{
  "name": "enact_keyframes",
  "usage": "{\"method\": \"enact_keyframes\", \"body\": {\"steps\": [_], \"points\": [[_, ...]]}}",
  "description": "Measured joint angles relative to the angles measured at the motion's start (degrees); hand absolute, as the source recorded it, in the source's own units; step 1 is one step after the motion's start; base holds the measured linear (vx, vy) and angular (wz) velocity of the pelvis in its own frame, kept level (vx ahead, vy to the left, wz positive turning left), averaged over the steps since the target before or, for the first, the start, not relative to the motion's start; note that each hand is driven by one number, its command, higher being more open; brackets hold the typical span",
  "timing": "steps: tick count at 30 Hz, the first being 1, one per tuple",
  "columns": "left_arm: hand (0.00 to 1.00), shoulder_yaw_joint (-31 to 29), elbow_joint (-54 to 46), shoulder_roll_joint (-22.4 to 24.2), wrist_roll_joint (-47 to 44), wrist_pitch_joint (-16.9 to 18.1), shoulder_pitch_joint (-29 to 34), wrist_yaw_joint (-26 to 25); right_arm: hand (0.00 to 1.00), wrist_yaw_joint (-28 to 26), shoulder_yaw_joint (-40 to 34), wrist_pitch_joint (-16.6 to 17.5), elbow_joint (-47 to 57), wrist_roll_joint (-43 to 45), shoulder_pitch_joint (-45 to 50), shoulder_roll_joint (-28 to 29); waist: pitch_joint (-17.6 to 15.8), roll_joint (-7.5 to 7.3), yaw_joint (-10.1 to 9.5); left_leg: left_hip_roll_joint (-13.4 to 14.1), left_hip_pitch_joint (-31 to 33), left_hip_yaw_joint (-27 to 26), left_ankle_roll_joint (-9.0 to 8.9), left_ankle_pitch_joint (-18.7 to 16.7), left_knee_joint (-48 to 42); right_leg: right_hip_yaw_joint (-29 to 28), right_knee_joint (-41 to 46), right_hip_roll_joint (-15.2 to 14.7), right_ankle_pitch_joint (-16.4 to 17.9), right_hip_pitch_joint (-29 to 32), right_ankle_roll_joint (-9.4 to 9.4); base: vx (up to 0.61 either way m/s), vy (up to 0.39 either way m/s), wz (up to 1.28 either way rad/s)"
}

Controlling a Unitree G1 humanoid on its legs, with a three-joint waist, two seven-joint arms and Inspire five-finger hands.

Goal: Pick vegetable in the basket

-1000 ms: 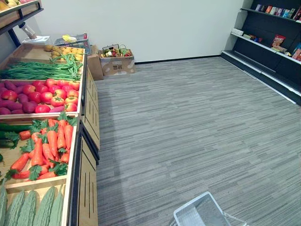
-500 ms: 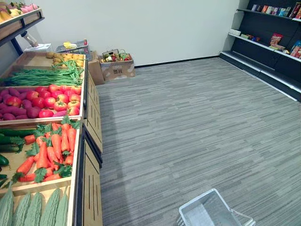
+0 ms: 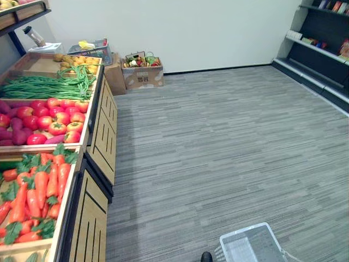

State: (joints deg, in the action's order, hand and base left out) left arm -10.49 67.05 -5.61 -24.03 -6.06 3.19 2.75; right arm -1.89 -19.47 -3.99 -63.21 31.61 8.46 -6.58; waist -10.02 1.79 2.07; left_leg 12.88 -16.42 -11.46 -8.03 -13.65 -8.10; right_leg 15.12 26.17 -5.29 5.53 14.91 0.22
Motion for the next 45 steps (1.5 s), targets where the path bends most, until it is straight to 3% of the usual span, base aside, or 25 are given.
{"method": "enact_keyframes", "body": {"steps": [2, 4, 6, 7, 9, 11, 12, 13, 14, 15, 16, 17, 18, 20, 21, 22, 24, 30, 35, 38, 40, 41, 42, 43, 45], "points": [[1.00, -1.5, -0.6, -0.4, 0.0, -0.1, 1.0, 0.1, 0.00, 0.0, -1.6, -1.6, -0.4, -0.1, 0.1, 0.0, 0.9, -1.48, 0.05, 0.2, -1.7, 2.2, -0.31, 1.8, -1.2, 0.9, 6.8, -1.5, 7.1, -0.4, 0.29, 0.42, -0.277, 0.36], [1.00, -3.8, -0.6, -0.2, 0.2, 0.2, 1.4, 0.3, 0.00, 0.0, -1.9, -2.2, -1.5, -0.2, 0.0, 0.0, 1.6, -1.70, 0.07, 2.1, 0.0, 4.5, 0.39, 3.1, -6.6, 2.9, 5.3, -0.4, 9.7, -3.4, 0.28, 0.39, -0.302, 0.41], [1.00, -4.4, -1.4, -0.3, 1.2, 1.4, 1.7, 1.0, 0.00, 0.1, -1.9, -2.8, -2.9, -0.2, 0.1, 0.0, 2.5, -1.30, 0.03, 5.5, 5.6, 4.7, 1.54, 5.5, -18.7, 5.0, -0.6, 2.2, 10.0, -8.4, 0.45, 0.35, -0.309, 0.44], [1.00, -4.3, -2.5, -0.4, 1.1, 2.2, 1.7, 1.1, 0.00, 0.3, -1.9, -4.0, -3.0, -0.8, 0.2, -0.3, 2.6, -1.06, -0.07, 7.5, 10.9, 4.0, 1.64, 5.8, -30.1, 5.3, -5.2, 4.2, 9.4, -11.7, 0.54, 0.32, -0.267, 0.32], [1.00, -4.3, -3.1, -0.8, 0.1, 2.6, 1.4, 0.9, 0.00, 0.3, -1.8, -5.2, -4.3, -2.6, 0.2, -0.8, 2.7, -1.38, -0.29, 7.9, 16.5, 0.6, 2.11, 3.0, -39.8, 6.3, -11.5, 5.6, 7.1, -17.0, 1.28, 0.39, -0.234, 0.23], [1.00, -4.3, -3.2, -1.1, -0.8, 3.4, 0.8, 0.0, 0.00, 0.2, -1.9, -5.6, -5.2, -4.6, 0.2, -0.9, 2.7, -2.52, -0.44, 6.2, 21.2, -8.0, 2.25, -1.4, -36.8, 7.5, -16.6, 5.2, 5.9, -21.9, 1.73, 0.40, -0.125, 0.23], [1.00, -4.3, -3.2, -1.0, -1.1, 3.5, 0.7, 0.0, 0.00, 0.2, -1.9, -5.7, -5.2, -4.6, 0.2, -0.9, 2.6, -2.80, -0.47, 5.2, 22.0, -9.5, 2.29, -2.0, -34.5, 7.8, -17.2, 4.7, 5.9, -22.7, 1.72, 0.36, -0.034, 0.27], [1.00, -4.2, -2.7, -1.0, -1.3, 3.4, 0.3, 0.1, 0.00, 0.2, -2.3, -5.8, -5.2, -4.6, 0.0, -0.8, 2.1, -3.60, -0.46, 2.2, 24.0, -12.1, 2.58, -2.5, -28.0, 8.5, -17.7, 3.5, 6.0, -24.2, 1.61, 0.32, 0.043, 0.39], [1.00, -4.0, -2.5, -0.9, -1.4, 3.5, 0.1, 0.0, 0.00, 0.2, -3.4, -5.7, -5.2, -4.6, 0.2, -0.5, 1.7, -4.22, -0.43, -1.7, 25.3, -13.7, 5.54, 0.0, -18.6, 10.0, -17.5, 2.3, 6.0, -25.7, 0.77, 0.31, 0.073, 0.50], [1.00, -3.6, -2.5, -0.9, -1.4, 3.4, 0.1, 0.1, 0.00, 0.1, -4.1, -5.6, -5.1, -4.5, 0.9, -0.3, 1.8, -4.13, -0.42, -3.4, 25.7, -14.7, 7.22, 4.4, -12.9, 10.8, -17.2, 2.3, 6.1, -26.4, -0.20, 0.31, 0.114, 0.60], [1.00, -3.0, -2.6, -1.0, -1.7, 3.1, 0.2, 0.5, 0.00, 0.3, -4.7, -5.1, -5.3, -4.4, 1.8, 0.3, 2.6, -4.50, -0.97, -5.5, 25.5, -15.1, 11.88, 12.7, -7.6, 11.5, -16.5, 2.2, 6.7, -27.2, -1.73, 0.27, 0.075, 0.58], [1.00, -2.2, -2.5, -1.4, -1.5, 3.2, 0.2, 0.5, 0.00, 0.2, -4.7, -4.7, -5.2, -4.3, 2.3, 1.3, 3.2, -5.19, -0.76, -6.9, 24.8, -14.8, 12.78, 13.9, -5.2, 11.9, -15.5, 1.2, 6.8, -26.8, -1.84, 0.37, 0.068, 0.65], [1.00, -0.8, -2.6, -1.5, -0.6, 3.3, 0.0, 0.4, 0.00, 0.0, -4.8, -3.3, -4.7, -3.2, 2.3, 2.1, 3.5, -5.18, -0.25, -7.8, 23.1, -14.5, 12.20, 15.6, 0.1, 11.6, -12.2, 0.5, 7.0, -24.8, -2.19, 0.34, 0.061, 0.55], [1.00, -0.4, -2.0, -2.1, 0.4, 3.2, -0.5, 0.2, 0.00, -1.0, -4.6, -1.9, -3.9, -2.1, 1.9, 3.8, 3.3, -6.24, -0.21, -9.3, 21.6, -14.1, 11.66, 17.1, 3.8, 11.6, -18.2, 0.3, 8.4, -25.5, -2.42, 0.23, 0.058, 0.34], [1.00, 0.0, -1.3, -2.7, 1.4, 2.9, -1.4, 0.3, 0.00, -1.2, -4.6, -0.9, -3.8, -2.2, 1.9, 4.6, 3.2, -7.26, -0.13, -11.2, 20.8, -13.8, 11.25, 17.4, 5.3, 11.3, -22.2, -0.9, 4.9, -26.3, -3.58, 0.12, 0.003, 0.39], [1.00, 1.4, -0.3, -2.5, 2.3, 2.9, -2.0, 0.3, 0.00, -1.3, -4.7, -0.2, -3.8, -2.2, 1.8, 4.5, 3.1, -6.88, 0.22, -12.1, 19.3, -12.9, 10.69, 18.3, 7.8, 11.7, -22.4, -1.3, 5.4, -27.5, -4.05, 0.09, 0.000, 0.35], [1.00, 2.7, -0.1, -1.1, 2.0, 3.0, -1.7, 0.3, 0.00, -1.7, -6.5, 0.5, -3.6, -2.5, 1.5, 3.9, 2.6, -4.57, 0.10, -12.6, 16.1, -12.9, 9.66, 20.6, 13.5, 11.7, -21.3, -1.0, 5.3, -28.0, -4.11, 0.05, 0.014, 0.17], [1.00, 5.3, 0.7, -1.3, -1.2, 3.0, -1.7, 0.1, 0.00, -2.7, -8.4, 0.1, -3.9, -9.1, -0.2, 3.3, 2.5, -3.75, 0.20, -12.6, 16.1, -12.3, 9.56, 20.5, 13.5, 13.8, -18.6, -1.0, 5.4, -28.0, -4.15, 0.01, -0.033, 0.20], [1.00, 5.5, 0.6, -1.3, -2.7, 3.3, -1.6, -0.8, 0.00, -2.5, -8.4, -1.3, -4.0, -9.1, -3.0, 2.6, 2.1, -3.85, -0.03, -12.9, 15.8, -9.1, 10.30, 19.2, 13.5, 16.2, -6.1, -3.5, 5.2, -24.9, -4.44, 0.05, 0.076, 0.57], [1.00, 5.4, 0.0, -1.6, -3.1, 3.6, -1.5, -1.2, 0.00, -2.5, -8.3, -1.2, -3.9, -9.6, -4.0, 2.0, 1.7, -4.21, -0.57, -14.2, 15.2, -6.4, 11.31, 18.5, 13.5, 16.0, 4.5, -6.9, 3.6, -21.7, -6.61, 0.11, 0.130, 0.54], [1.00, 4.8, -0.3, -2.1, -3.2, 3.8, -1.4, -1.5, 0.00, -2.5, -8.6, -1.1, -3.9, -9.6, -4.1, 1.5, 1.0, -5.38, -0.60, -15.8, 14.2, -3.0, 12.05, 17.4, 13.2, 14.5, 14.1, -9.5, 0.9, -18.7, -3.17, 0.11, 0.081, 0.90], [1.00, 4.5, -0.4, -2.3, -3.4, 4.2, -1.1, -1.9, 0.00, -2.4, -8.7, -0.9, -3.9, -9.2, -3.6, 1.5, 0.7, -5.85, -0.43, -16.1, 13.3, 0.3, 12.67, 16.7, 13.2, 11.3, 21.2, -10.4, -3.7, -15.9, -0.78, 0.11, 0.014, 1.20], [1.00, 4.5, -0.4, -2.8, -3.4, 4.3, -0.6, -2.5, 0.00, -2.4, -8.7, -0.8, -3.6, -8.9, -3.0, 1.4, 0.8, -6.00, -0.20, -16.3, 12.8, 3.4, 13.31, 15.9, 13.2, 8.2, 24.9, -10.6, 0.5, -13.2, -1.88, 0.26, -0.133, 2.69], [1.00, 2.8, -0.2, -2.6, -3.3, 3.7, 0.4, -2.2, 0.00, -2.6, -8.6, -0.8, -2.5, -6.5, -2.3, 1.8, 1.4, -4.25, -0.11, -13.3, 10.9, 12.8, 12.35, 14.7, 13.1, 4.0, 14.2, -7.2, 8.6, -7.7, -3.98, 0.27, -0.190, 2.63], [1.00, 1.1, -0.3, -2.8, -3.4, 3.4, 1.1, -2.2, 0.00, -2.6, -8.4, -0.7, -2.5, -6.9, -2.2, 1.8, 1.9, -4.58, -0.55, -12.5, 10.6, 14.4, 10.74, 13.6, 12.1, -0.1, 1.3, -6.2, 5.6, -7.4, -6.00, 0.21, -0.207, 1.45]]}}
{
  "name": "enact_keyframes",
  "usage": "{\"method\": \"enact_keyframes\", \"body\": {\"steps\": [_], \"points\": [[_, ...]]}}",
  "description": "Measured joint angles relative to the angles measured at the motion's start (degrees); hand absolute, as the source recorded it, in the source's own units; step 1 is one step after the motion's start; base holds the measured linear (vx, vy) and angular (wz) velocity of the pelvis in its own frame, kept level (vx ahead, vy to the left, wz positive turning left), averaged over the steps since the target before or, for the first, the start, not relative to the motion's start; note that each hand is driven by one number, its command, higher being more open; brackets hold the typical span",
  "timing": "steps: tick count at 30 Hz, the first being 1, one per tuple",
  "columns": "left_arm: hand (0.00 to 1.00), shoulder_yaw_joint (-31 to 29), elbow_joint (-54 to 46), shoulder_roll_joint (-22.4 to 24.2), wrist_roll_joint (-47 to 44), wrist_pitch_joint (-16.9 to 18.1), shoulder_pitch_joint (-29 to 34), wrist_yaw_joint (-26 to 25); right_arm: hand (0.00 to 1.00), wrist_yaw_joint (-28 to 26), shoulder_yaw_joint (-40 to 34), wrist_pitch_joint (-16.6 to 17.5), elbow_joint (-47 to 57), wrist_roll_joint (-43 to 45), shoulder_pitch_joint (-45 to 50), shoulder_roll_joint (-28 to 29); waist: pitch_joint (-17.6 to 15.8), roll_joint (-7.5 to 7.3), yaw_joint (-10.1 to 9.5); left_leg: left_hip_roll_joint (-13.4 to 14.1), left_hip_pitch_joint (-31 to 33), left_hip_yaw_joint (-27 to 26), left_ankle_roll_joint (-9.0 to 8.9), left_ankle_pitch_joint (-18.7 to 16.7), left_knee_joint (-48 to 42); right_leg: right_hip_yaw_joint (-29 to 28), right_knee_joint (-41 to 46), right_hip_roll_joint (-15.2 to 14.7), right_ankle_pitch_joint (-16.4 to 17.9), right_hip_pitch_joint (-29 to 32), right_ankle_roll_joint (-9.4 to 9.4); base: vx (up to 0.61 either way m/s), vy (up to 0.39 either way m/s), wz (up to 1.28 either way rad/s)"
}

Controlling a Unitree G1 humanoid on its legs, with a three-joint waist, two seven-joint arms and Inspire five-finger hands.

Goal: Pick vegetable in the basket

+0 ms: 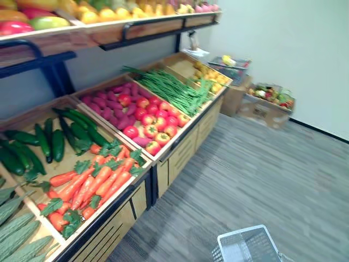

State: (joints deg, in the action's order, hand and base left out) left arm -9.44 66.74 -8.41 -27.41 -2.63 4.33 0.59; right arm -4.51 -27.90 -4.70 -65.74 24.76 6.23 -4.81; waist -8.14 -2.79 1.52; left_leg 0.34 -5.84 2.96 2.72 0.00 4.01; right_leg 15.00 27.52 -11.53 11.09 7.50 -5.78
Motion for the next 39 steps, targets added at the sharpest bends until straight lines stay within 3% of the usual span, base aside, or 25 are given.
{"method": "enact_keyframes", "body": {"steps": [1, 2, 3, 4, 5, 6, 7, 8, 10, 14, 19, 23, 26, 31, 34, 36, 39], "points": [[1.00, -0.6, -0.1, -0.4, 0.0, 0.0, 0.6, 0.0, 0.00, -0.3, 0.5, 0.2, 0.0, -0.1, 0.0, 0.2, 0.7, -1.27, -0.68, -0.3, 0.1, 0.7, -0.91, -1.3, -0.7, -2.8, -6.7, 0.1, -9.2, 0.1, 0.06, 0.18, -0.234, 0.56], [1.00, -0.8, 0.1, -0.4, 0.1, 0.0, 0.6, -0.1, 0.00, -0.4, 0.5, 0.2, -0.4, -0.3, -0.1, 0.6, 0.9, -1.19, -0.92, 0.4, 0.4, 1.8, -1.73, -2.9, -2.2, -6.0, -6.4, 0.9, -9.7, -1.2, -1.00, 0.17, -0.214, 0.58], [1.00, -0.8, -0.1, -0.1, 0.1, 0.0, 0.7, 0.0, 0.00, -0.4, 0.3, 0.2, -0.2, -0.3, 0.2, 0.3, 0.9, -0.15, -0.80, 1.4, 0.9, 2.0, -1.69, -4.0, -3.8, -7.9, -4.1, 2.0, -9.8, -0.6, -0.97, 0.16, -0.205, 0.81], [1.00, -1.0, -0.1, 0.9, 0.3, 0.2, 0.7, 1.0, 0.00, -0.4, -0.1, 0.4, 0.1, 0.1, 0.4, 0.0, 0.2, 1.78, -0.76, 3.1, 0.9, 4.8, -2.68, -5.8, -6.0, -12.5, 5.4, 4.4, -8.8, 3.8, -0.23, 0.12, -0.213, 0.93], [1.00, -1.0, 0.2, 1.1, 1.0, 0.1, 0.7, 1.3, 0.00, -0.4, -0.1, 0.4, 0.3, 0.2, 1.3, -0.1, 1.1, 2.63, 0.09, 4.3, 1.1, 7.7, -3.09, -6.7, -6.5, -16.4, 3.4, 6.7, -4.6, 4.0, 0.50, 0.14, -0.288, 1.32], [1.00, -1.4, 0.0, 0.9, 1.2, 0.0, 1.3, 1.7, 0.00, -0.2, 1.0, 0.3, 0.3, 0.1, 2.4, 1.0, 1.5, 1.89, 0.29, 4.9, 1.5, 10.2, -4.38, -7.8, -7.4, -19.9, -6.3, 8.5, -4.8, 1.8, 0.50, 0.10, -0.285, 1.22], [1.00, -2.6, -0.3, 0.4, 1.1, 0.0, 1.6, 2.2, 0.00, -0.2, 1.8, 0.5, 0.6, 0.1, 3.2, 2.4, 1.9, 0.16, 0.12, 4.2, 2.0, 10.1, -4.81, -8.7, -8.3, -21.4, -11.2, 7.8, -8.2, 0.9, 0.00, 0.14, -0.348, 1.16], [1.00, -4.4, -0.2, -0.3, 1.2, 0.0, 1.3, 2.9, 0.00, 0.2, 2.1, 1.1, 0.7, 0.1, 3.8, 3.6, 2.2, -2.12, -0.28, 4.5, 2.8, 8.8, -6.62, -10.5, -11.0, -21.1, -13.5, 6.8, -6.0, -1.5, -0.51, 0.12, -0.362, 0.81], [1.00, -5.5, -0.3, 0.5, 1.6, 0.0, 1.3, 3.3, 0.00, -0.1, 2.8, 0.7, 1.4, 0.0, 4.0, 2.7, 2.4, -1.06, 0.04, 7.6, 5.1, 4.4, -8.61, -11.3, -15.6, -16.0, -13.6, 8.2, -3.7, -3.1, 0.67, 0.13, -0.320, 0.98], [1.00, -5.5, -0.2, 1.9, 0.9, 0.2, 1.1, 3.4, 0.00, -0.3, 5.5, 0.1, 1.3, -3.7, 3.1, 1.4, 3.3, -0.05, -1.16, 9.8, 4.4, 5.0, -10.97, -9.7, -11.9, -11.4, -15.1, 9.5, -2.4, -6.1, 1.88, 0.12, -0.172, 0.65], [1.00, -4.8, -0.1, 1.7, -0.3, 1.0, 1.2, 2.6, 0.00, -0.5, 9.4, -0.8, 0.1, -7.1, 0.8, -0.6, 4.3, -0.42, -1.14, 9.2, 4.5, 5.0, -10.92, -6.6, -7.9, -8.6, -17.2, 8.9, -2.1, -7.1, 1.99, 0.10, -0.033, 0.35], [1.00, -0.5, -0.1, 0.4, -1.4, 1.6, 1.2, 1.2, 0.00, -0.8, 9.3, -1.0, -0.4, -6.7, 0.7, 0.5, 5.1, -2.10, -0.16, 7.7, 4.9, -4.9, -9.04, -0.1, -4.1, -4.0, -18.6, 6.4, -2.1, -9.5, 2.07, 0.06, 0.004, 0.81], [1.00, 0.2, -0.1, 0.5, -1.4, 2.5, 1.2, 1.0, 0.00, -1.0, 9.4, -1.1, -0.4, -6.6, 0.9, 0.4, 5.1, -2.04, 0.89, 7.3, 4.9, -10.0, -7.97, 4.5, 0.1, -0.4, -18.6, 6.7, -2.0, -10.8, 2.19, 0.01, 0.013, 1.04], [1.00, 0.8, 1.2, 0.6, -6.5, 4.7, 1.3, -1.1, 0.00, -1.6, 11.0, -1.0, -0.1, -6.8, 0.6, 0.0, 4.5, -1.42, 0.32, 7.3, 5.2, -9.8, -7.79, 6.2, 1.1, -0.4, -18.2, 7.4, -1.2, -11.9, 3.34, -0.05, -0.019, 0.45], [1.00, 0.6, 2.1, 1.0, -11.0, 7.1, 1.1, -3.7, 0.00, -1.7, 11.1, -1.0, -0.1, -6.9, 0.0, -0.3, 3.8, -1.06, 0.46, 6.7, 6.1, -8.7, -8.27, 6.7, 1.5, -0.1, -18.1, 7.0, 1.1, -11.7, 3.36, -0.13, -0.024, 0.25], [1.00, -1.7, 2.2, 1.8, -14.5, 7.9, 1.6, -5.5, 0.00, -1.8, 11.1, -1.2, -0.2, -6.9, -0.3, -1.1, 3.4, -0.65, 0.40, 6.5, 6.1, -8.2, -8.28, 7.0, 1.5, 0.6, -17.9, 6.8, 1.7, -11.8, 2.87, -0.15, 0.008, 0.28], [1.00, -6.9, 2.0, 2.0, -22.5, 12.2, 2.4, -9.4, 0.00, -1.8, 11.2, -1.7, 0.0, -7.0, -0.4, -1.3, 3.4, -0.28, -0.05, 6.1, 7.0, -7.7, -8.33, 7.0, 1.5, 1.3, -18.1, 6.5, 2.0, -11.8, 2.58, -0.05, 0.021, 0.16]]}}
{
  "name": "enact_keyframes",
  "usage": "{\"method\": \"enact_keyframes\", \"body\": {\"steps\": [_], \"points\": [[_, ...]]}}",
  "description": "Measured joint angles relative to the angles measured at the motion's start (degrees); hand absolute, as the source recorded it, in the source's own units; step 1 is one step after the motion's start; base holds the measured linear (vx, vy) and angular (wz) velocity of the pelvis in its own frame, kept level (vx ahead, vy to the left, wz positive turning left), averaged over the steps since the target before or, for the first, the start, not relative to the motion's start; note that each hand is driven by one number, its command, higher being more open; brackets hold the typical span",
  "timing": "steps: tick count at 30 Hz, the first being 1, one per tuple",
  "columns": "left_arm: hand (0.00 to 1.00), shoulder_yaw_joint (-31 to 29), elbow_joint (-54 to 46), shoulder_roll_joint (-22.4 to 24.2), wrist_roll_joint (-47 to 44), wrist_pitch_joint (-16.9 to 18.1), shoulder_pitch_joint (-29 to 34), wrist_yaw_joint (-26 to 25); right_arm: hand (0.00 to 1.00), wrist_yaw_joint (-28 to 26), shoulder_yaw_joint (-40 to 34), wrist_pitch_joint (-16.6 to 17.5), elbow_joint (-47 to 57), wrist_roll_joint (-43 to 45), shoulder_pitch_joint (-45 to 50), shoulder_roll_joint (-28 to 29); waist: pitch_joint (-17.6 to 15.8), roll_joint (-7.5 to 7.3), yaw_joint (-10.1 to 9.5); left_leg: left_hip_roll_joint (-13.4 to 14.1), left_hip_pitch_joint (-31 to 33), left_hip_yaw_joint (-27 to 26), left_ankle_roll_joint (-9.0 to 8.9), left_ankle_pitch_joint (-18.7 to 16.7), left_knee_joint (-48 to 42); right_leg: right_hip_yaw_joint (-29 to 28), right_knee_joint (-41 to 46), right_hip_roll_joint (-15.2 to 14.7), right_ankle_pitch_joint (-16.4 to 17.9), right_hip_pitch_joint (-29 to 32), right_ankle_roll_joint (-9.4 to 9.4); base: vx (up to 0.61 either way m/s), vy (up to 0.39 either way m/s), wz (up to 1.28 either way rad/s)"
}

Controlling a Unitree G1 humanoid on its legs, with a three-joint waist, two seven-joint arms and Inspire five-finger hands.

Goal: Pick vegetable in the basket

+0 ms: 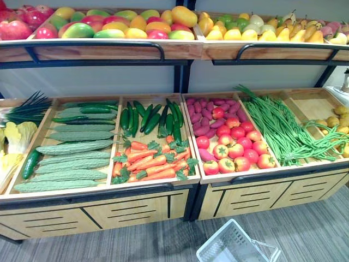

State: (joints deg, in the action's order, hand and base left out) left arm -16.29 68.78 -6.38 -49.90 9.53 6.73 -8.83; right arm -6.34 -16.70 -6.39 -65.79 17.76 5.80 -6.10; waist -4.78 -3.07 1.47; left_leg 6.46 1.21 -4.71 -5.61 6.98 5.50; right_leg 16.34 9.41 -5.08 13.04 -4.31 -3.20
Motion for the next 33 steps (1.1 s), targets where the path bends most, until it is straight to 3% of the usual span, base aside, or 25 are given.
{"method": "enact_keyframes", "body": {"steps": [3, 5, 7, 9, 12, 16, 20, 26, 30, 33], "points": [[1.00, -6.3, -3.1, -0.5, -3.6, 5.6, 0.3, -3.7, 0.00, 0.0, 0.0, -0.9, 0.1, 0.1, -0.3, 0.0, -0.5, -0.80, -0.48, -1.0, 0.3, 0.6, 0.02, -0.1, 0.0, 1.0, -1.0, -0.8, -0.5, -0.7, -0.56, 0.06, 0.033, 0.16], [1.00, -9.3, -7.7, -1.9, -3.5, 7.2, 0.4, -5.8, 0.00, -0.1, 0.0, -1.4, 0.1, 0.0, -0.4, -0.1, -0.5, -1.42, -1.06, -1.8, 0.4, 0.6, 0.11, -0.3, 0.0, 1.2, -1.5, -1.1, -0.6, -1.2, -0.73, 0.13, 0.027, 0.17], [1.00, -9.7, -13.6, -4.4, -1.4, 10.3, 0.1, -8.3, 0.00, -0.6, 0.2, -1.8, 0.1, -0.2, -0.5, -0.1, -0.5, -1.73, -1.06, -2.5, 0.6, 0.7, 0.15, -0.3, -0.1, 1.1, -2.0, -1.4, -0.7, -2.0, -0.74, 0.10, 0.016, 0.30], [1.00, -10.4, -22.9, -9.1, 2.9, 12.8, -1.5, -11.2, 0.00, -1.0, 0.6, -1.9, 0.3, -0.4, -0.7, 0.0, -0.5, -1.65, -1.14, -2.7, 0.4, 0.3, 0.16, -0.3, -0.1, -0.1, -2.0, -1.4, -0.9, -2.7, -0.43, 0.10, 0.032, 0.26], [1.00, -14.2, -35.4, -13.3, 9.8, 13.1, -4.1, -14.3, 0.00, -2.0, 2.3, -1.9, 1.2, -2.2, -1.2, -0.1, -0.7, -0.66, -1.41, -1.9, -0.6, -1.3, 0.16, -0.3, 0.0, -2.5, -1.4, -0.7, -1.5, -2.8, 0.44, 0.03, 0.009, -0.09], [1.00, -13.5, -48.0, -16.5, 17.4, 8.3, -6.1, -14.6, 0.00, -2.7, 2.5, -1.8, 2.5, -4.1, -1.2, -0.7, -0.5, 1.55, -1.39, -1.1, -1.4, -2.8, 0.16, -0.3, 0.0, -4.3, -0.5, 0.0, -1.9, -2.5, 1.10, -0.02, -0.011, -0.17], [1.00, -7.6, -59.2, -21.0, 25.5, 1.5, -6.2, -7.5, 0.00, -2.9, 2.2, -1.7, 2.7, -4.2, -1.2, -0.8, 0.0, 3.62, -1.45, 0.2, -2.1, -4.5, 0.11, -0.3, 0.0, -6.0, -0.4, 1.1, -2.1, -2.4, 1.35, -0.06, -0.031, -0.19], [1.00, 2.2, -66.7, -25.1, 33.1, -5.1, -9.9, 4.5, 0.00, -3.1, 1.7, -1.6, 4.3, -4.2, 0.1, -0.5, 0.2, 3.99, -1.65, 1.5, -2.1, -6.6, 0.12, -0.4, 0.1, -8.0, -0.7, 1.9, -2.1, -1.6, 1.36, -0.08, -0.028, -0.17], [1.00, 5.6, -69.7, -26.1, 34.9, -8.5, -11.6, 11.1, 0.00, -3.1, 1.4, -1.4, 6.0, -4.3, 1.5, -0.5, 0.3, 3.87, -1.10, 1.6, -2.0, -8.4, -0.11, -0.6, 0.1, -9.5, -2.0, 1.8, -2.1, -1.1, 1.45, -0.05, 0.005, -0.22], [1.00, 7.6, -69.7, -26.7, 38.3, -11.1, -13.5, 14.5, 0.00, -3.1, 1.0, -1.3, 6.6, -4.2, 2.8, -0.5, 0.9, 2.90, -1.09, 1.4, -2.0, -8.9, -0.29, -0.3, 0.1, -10.0, -2.4, 1.6, -2.2, -1.0, 1.40, 0.02, 0.015, -0.11]]}}
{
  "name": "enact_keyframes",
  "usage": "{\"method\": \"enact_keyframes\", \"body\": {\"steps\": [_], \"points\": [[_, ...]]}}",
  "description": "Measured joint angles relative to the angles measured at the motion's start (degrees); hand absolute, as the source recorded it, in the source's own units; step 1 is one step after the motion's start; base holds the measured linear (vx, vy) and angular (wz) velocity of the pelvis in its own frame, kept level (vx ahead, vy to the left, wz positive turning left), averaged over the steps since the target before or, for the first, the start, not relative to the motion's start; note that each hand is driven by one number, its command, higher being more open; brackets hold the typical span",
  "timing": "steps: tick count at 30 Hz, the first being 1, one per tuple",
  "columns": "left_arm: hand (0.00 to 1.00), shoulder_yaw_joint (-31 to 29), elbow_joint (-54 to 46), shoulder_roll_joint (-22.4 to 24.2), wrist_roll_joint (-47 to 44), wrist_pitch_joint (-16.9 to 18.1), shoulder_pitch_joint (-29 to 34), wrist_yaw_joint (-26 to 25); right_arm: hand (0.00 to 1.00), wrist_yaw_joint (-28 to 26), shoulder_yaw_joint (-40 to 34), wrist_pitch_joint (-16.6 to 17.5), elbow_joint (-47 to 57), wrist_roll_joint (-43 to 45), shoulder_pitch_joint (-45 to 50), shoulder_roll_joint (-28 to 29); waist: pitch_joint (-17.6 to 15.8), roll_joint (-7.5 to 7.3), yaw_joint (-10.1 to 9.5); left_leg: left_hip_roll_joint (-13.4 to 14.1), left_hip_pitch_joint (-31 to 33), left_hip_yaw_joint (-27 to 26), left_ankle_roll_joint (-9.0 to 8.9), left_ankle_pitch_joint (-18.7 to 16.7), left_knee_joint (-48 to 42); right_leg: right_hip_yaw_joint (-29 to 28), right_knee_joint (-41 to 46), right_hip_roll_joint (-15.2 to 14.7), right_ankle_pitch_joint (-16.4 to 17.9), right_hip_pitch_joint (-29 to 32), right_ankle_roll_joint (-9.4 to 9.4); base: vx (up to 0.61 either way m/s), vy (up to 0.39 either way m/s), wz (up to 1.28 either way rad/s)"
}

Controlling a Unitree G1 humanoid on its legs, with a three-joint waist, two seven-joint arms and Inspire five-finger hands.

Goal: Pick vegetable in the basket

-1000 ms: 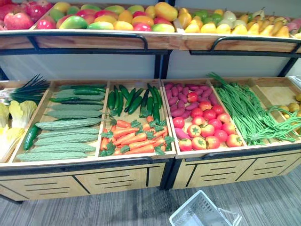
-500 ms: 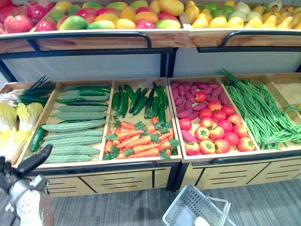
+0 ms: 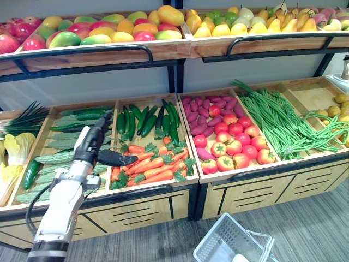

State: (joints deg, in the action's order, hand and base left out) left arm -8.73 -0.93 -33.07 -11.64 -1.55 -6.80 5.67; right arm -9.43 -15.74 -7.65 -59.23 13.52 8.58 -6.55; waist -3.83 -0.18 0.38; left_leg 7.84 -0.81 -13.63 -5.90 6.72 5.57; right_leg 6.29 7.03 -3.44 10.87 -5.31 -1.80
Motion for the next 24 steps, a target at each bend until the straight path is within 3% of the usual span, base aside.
{"method": "enact_keyframes", "body": {"steps": [5, 15, 21, 24], "points": [[1.00, 4.5, 2.4, -3.1, 3.1, -4.2, -1.6, 2.5, 0.00, 0.3, 0.0, -0.3, -0.2, 0.0, 0.7, 0.6, 1.1, -1.69, -0.10, -0.1, -0.2, -1.5, -0.39, 0.3, 0.0, -0.4, 0.5, 0.2, 0.0, 0.0, 0.01, 0.06, 0.004, -0.01], [1.00, 11.7, 10.0, -3.7, 13.0, -6.1, -6.9, 3.1, 0.00, 0.1, 1.2, 0.3, 0.0, 0.0, 0.5, 0.8, 1.5, -0.83, 0.26, 2.4, -0.4, -7.6, -0.70, 4.1, 0.0, -3.1, 3.4, 2.4, -0.8, 2.2, 1.33, -0.05, -0.057, -0.11], [1.00, 15.4, 14.5, -2.4, 21.4, -6.4, -10.4, 2.1, 0.00, 0.0, 1.2, 0.0, 0.2, 0.0, 0.8, -0.4, 2.0, 0.72, 2.35, 3.5, 0.7, -9.6, -0.36, 3.4, 0.0, -4.0, 2.2, 3.4, -1.0, 3.6, 1.67, -0.12, -0.039, -0.10], [1.00, 16.4, 17.5, -2.0, 24.7, -6.9, -10.9, -1.2, 0.00, 0.0, 1.1, -0.2, 1.8, 0.0, 1.7, -0.3, 1.7, -0.16, 3.22, 3.5, 1.2, -10.8, -0.21, 2.7, 0.0, -5.1, 1.2, 3.3, -2.0, 4.4, 1.08, -0.11, 0.051, -0.15]]}}
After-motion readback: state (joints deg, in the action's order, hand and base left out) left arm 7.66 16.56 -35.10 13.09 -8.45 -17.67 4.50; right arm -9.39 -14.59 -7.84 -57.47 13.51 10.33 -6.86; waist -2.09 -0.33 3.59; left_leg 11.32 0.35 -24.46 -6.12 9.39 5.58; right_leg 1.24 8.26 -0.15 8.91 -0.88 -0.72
